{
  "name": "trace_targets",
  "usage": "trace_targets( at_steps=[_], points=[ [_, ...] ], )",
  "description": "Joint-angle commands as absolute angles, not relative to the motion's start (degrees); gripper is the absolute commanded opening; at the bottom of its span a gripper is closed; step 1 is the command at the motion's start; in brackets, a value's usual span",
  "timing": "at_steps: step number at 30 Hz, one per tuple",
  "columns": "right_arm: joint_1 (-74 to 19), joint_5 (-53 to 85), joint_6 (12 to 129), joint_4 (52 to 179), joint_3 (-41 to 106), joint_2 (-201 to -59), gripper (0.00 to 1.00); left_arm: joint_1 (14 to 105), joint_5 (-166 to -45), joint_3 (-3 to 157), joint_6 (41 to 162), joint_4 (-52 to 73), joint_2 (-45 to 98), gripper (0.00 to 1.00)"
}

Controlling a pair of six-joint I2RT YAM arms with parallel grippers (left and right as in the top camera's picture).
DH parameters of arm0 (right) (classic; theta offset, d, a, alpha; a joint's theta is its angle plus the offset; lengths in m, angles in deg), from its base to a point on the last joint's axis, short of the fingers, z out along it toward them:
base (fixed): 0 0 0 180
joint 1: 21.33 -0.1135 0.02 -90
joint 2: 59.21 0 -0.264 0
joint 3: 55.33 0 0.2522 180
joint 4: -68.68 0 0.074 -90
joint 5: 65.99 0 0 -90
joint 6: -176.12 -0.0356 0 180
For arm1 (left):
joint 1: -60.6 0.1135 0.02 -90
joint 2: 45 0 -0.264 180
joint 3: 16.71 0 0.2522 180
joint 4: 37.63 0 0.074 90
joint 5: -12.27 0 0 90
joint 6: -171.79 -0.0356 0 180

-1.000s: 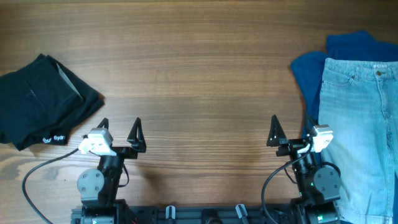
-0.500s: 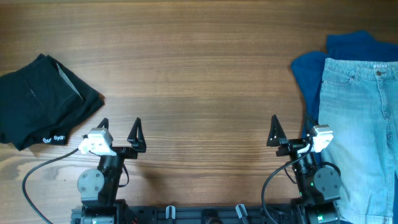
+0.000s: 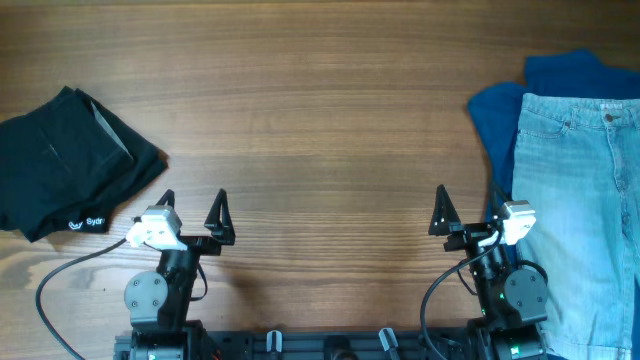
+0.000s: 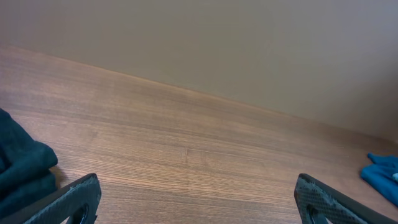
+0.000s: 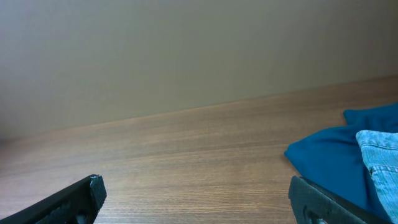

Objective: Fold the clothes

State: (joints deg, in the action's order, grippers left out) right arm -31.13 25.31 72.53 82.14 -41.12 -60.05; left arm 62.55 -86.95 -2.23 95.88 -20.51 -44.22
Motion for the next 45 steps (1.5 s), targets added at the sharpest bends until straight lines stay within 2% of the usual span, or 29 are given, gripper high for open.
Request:
trace_targets(
  at_steps=[1, 5, 6, 9, 12, 14, 17, 21, 24, 26, 30, 34, 37, 42, 45],
  points=[
    [-30.7, 26.8, 72.0, 79.9, -41.3, -60.2, 1.00, 62.2, -86.6, -2.6, 96.0, -21.2, -44.6, 1.00],
    [-30.7, 21.5, 55.8, 80.1, -41.3, -60.2, 1.00, 62.2, -96.1, -2.6, 96.0, -24.0, -44.6, 1.00],
    [-30.7, 16.6, 53.6, 79.3, -41.3, -60.2, 1.00, 62.2, -98.5, -2.1, 96.3, -26.8, -44.6, 1.00],
    [-30.7, 11.5, 55.7, 78.5, -38.6, -60.5, 1.00, 62.3, -95.6, 3.4, 95.5, -27.7, -43.9, 1.00],
    [-30.7, 11.0, 60.3, 85.1, -28.9, -66.1, 1.00, 62.3, -93.5, 13.6, 94.2, -21.9, -36.0, 1.00],
    [-30.7, 11.4, 65.0, 95.4, -17.6, -76.0, 1.00, 62.3, -93.5, 25.3, 94.2, -15.5, -23.3, 1.00],
    [-30.7, 17.0, 68.4, 114.7, 5.1, -99.7, 1.00, 62.3, -93.5, 47.1, 94.2, -0.2, -1.4, 1.00],
    [-30.7, 23.5, 71.3, 132.0, 30.1, -125.6, 1.00, 62.3, -93.7, 65.7, 94.2, 14.7, 16.6, 1.00],
    [-28.6, 20.6, 76.1, 138.8, 46.8, -143.9, 1.00, 62.3, -93.8, 71.0, 94.2, 19.4, 24.5, 1.00],
    [-26.4, 21.7, 76.9, 137.8, 47.8, -148.2, 1.00, 62.3, -94.6, 71.0, 94.3, 20.3, 25.1, 1.00],
    [-14.4, 24.4, 68.4, 134.1, 47.8, -157.3, 0.99, 62.3, -95.5, 71.0, 94.2, 23.7, 25.1, 1.00],
    [-5.5, 24.5, 66.0, 129.8, 47.8, -168.5, 0.82, 62.3, -95.5, 71.0, 94.3, 24.3, 25.1, 1.00],
    [-4.0, 27.0, 66.0, 129.3, 47.8, -174.9, 0.70, 62.3, -95.5, 71.0, 94.3, 24.4, 25.1, 1.00],
    [-4.1, 31.6, 66.6, 125.9, 47.7, -178.4, 0.63, 62.3, -95.5, 71.0, 94.2, 24.4, 25.1, 1.00],
    [-4.6, 31.5, 66.6, 124.2, 47.4, -179.1, 0.63, 62.3, -95.5, 71.0, 94.2, 24.4, 25.1, 1.00]
  ],
)
